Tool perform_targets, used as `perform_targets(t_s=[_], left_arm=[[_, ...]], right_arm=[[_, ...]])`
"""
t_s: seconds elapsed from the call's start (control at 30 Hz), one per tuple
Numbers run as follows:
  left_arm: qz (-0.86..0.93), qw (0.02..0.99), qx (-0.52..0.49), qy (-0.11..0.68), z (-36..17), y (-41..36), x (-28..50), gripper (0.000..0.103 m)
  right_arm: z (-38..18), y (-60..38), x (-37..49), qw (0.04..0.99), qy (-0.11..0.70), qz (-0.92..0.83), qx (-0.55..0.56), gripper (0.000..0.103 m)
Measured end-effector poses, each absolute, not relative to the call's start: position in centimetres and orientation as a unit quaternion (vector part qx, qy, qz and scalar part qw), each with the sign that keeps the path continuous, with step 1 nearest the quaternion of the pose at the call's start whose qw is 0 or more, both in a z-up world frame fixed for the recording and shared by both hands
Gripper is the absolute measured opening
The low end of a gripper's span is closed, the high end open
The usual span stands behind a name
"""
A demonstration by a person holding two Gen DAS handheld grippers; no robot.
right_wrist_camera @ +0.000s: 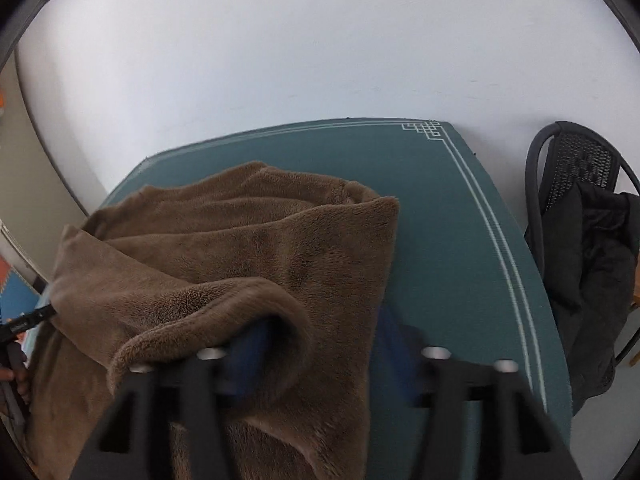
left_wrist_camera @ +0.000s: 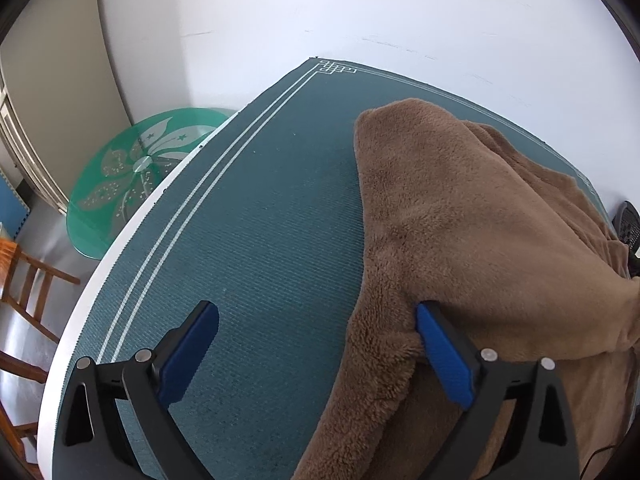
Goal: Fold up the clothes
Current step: 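Lay the held corner back onto the blanket and open the right gripper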
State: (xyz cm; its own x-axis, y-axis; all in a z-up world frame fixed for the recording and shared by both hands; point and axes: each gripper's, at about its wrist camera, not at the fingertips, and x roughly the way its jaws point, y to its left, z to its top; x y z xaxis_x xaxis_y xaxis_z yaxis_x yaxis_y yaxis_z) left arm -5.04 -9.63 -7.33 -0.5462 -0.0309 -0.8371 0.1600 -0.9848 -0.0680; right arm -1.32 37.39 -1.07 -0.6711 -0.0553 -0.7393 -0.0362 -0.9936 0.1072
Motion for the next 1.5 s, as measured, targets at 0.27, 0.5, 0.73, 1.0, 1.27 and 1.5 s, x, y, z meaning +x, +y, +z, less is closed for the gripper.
perform_targets(t_s=[0.27,0.5,0.73,1.0,1.27,1.5], left_arm=[[-0.877,0.059,0.472,0.066,-6.5,-8.6,-5.1,0.099],[-0.885,0.03,0.464,0.026,-5.5,-6.1,-5.4,0.099],[-0.863,0.012,0.501,0.063,-7.8,-6.9,-5.8,0.1],[-0.872,0.022,0.486,0.05,-5.3,-7.4,-5.7,0.1],[-0.896,0.009,0.441,0.046,-1.6,-5.2,-9.2,0.1],[-0.889,0.007,0.458,-0.024,-4.0,-2.4,-13.3,0.1]], right_arm=[[0.8,40.1,2.4,0.028,-0.131,-0.918,0.372,0.065],[-0.2,34.5,1.3,0.147,-0.119,-0.899,0.394,0.065],[-4.2,32.6,2.6,0.134,-0.01,-0.877,0.461,0.065],[-2.3,33.9,4.0,0.147,-0.037,-0.881,0.448,0.065],[0.1,36.2,1.9,0.108,-0.099,-0.91,0.388,0.078],[-3.0,34.8,0.1,0.111,-0.062,-0.895,0.429,0.074]])
